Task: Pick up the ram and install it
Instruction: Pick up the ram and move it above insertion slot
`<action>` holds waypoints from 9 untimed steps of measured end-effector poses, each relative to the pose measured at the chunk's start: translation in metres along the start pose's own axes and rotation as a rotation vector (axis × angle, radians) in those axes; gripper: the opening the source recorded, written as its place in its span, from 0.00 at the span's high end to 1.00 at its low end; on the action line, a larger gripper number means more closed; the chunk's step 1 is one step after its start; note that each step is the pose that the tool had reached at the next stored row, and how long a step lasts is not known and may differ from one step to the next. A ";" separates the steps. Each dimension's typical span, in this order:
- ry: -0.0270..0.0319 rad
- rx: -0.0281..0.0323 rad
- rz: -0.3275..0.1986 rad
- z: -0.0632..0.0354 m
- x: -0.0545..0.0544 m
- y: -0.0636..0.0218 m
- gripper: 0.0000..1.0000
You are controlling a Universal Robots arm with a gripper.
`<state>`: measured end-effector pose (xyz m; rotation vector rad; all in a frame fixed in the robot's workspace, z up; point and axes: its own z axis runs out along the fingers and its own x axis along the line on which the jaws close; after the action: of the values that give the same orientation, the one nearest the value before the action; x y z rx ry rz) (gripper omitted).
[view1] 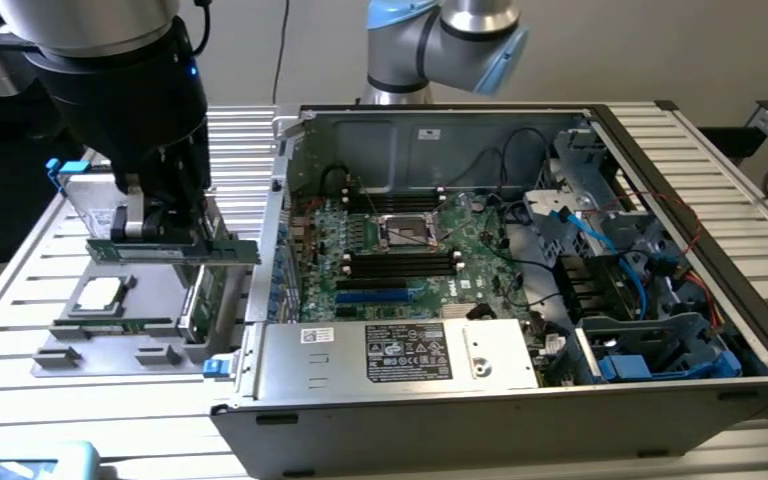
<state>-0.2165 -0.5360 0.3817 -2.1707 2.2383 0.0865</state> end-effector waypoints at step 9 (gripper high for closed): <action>0.0000 0.0000 0.000 -0.0023 -0.001 -0.0349 0.86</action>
<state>-0.1816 -0.5360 0.3833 -2.1709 2.2382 0.0866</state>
